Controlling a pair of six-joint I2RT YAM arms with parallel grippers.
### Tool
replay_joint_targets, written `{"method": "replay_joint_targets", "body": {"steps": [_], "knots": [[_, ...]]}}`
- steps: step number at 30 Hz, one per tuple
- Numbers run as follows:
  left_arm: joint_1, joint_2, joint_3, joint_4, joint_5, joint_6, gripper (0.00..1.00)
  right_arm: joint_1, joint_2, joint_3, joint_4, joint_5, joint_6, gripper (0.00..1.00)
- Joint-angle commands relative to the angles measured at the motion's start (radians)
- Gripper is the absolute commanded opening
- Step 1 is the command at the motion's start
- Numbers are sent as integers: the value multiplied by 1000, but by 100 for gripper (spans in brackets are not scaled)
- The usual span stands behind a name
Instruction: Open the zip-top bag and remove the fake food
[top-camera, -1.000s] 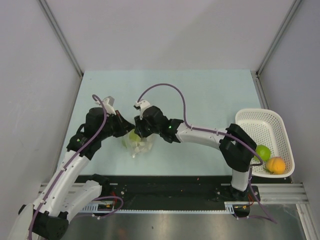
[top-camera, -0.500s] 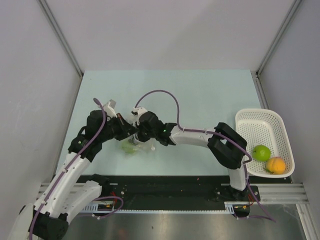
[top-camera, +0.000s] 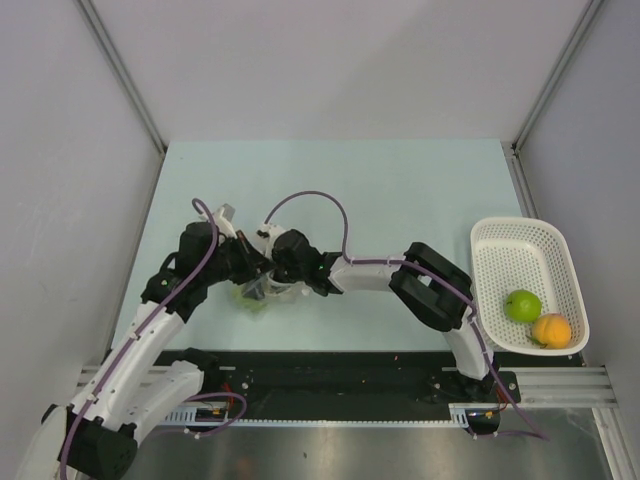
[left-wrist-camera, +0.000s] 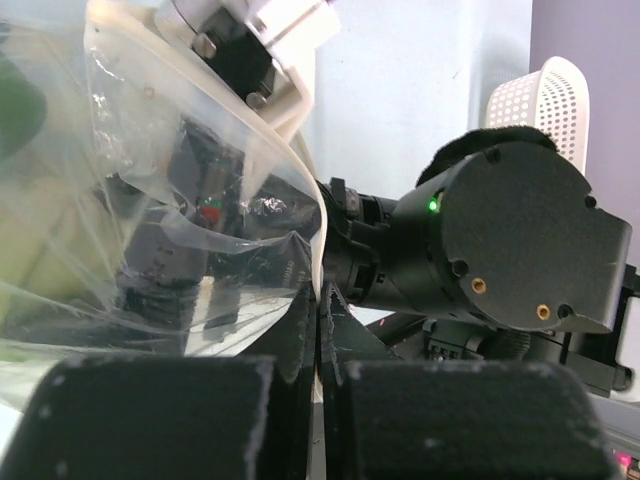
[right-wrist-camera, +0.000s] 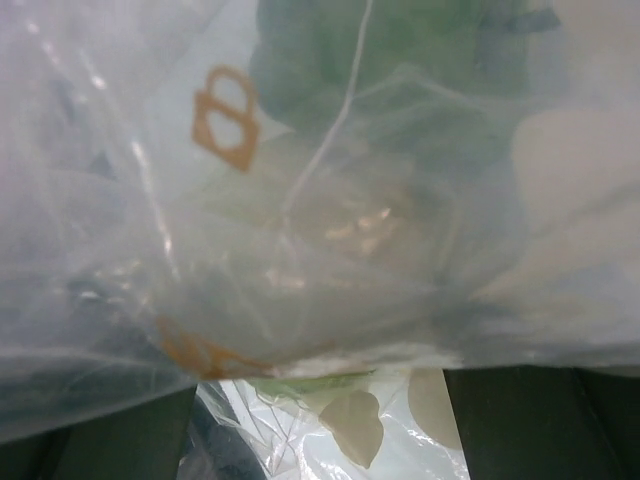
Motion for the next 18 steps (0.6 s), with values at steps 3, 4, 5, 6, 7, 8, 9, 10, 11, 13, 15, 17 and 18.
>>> {"method": "replay_joint_targets", "body": {"steps": [3, 4, 5, 6, 7, 8, 9, 10, 11, 13, 15, 17, 18], "knots": [[-5, -38, -8, 12, 24, 16, 0, 8, 68, 34, 45, -48, -1, 74], [-5, -41, -10, 2, 16, 19, 0, 8, 57, 35, 50, -54, -3, 68], [-5, -45, -11, -6, 9, 21, 0, 2, 51, 35, 50, -62, -4, 60], [-5, -57, -15, -15, -13, 21, 0, -2, 41, 38, 47, -73, -4, 40], [-5, -64, -15, -31, -25, 21, 0, -6, 19, 43, 29, -77, -6, 31], [-5, -70, -15, -41, -40, 21, 0, -12, 4, 43, 16, -79, -10, 23], [-5, -80, -10, -52, -59, 24, 0, -14, -13, 45, 2, -77, -35, 12], [-4, -87, -5, -75, -91, 31, 0, -17, -30, 45, -30, -71, -49, 10], [-4, -91, 1, -90, -117, 33, 0, -17, -71, 45, -47, -65, -67, 7], [-2, -104, 25, -124, -186, 38, 0, -21, -113, 45, -91, -50, -110, 1], [-4, -111, 47, -136, -227, 38, 0, -22, -170, 45, -137, -39, -132, 1], [-4, -116, 62, -138, -275, 41, 0, -14, -203, 45, -172, -18, -184, 1], [-2, -113, 76, -137, -286, 48, 0, 0, -241, 45, -223, 21, -210, 1]]}}
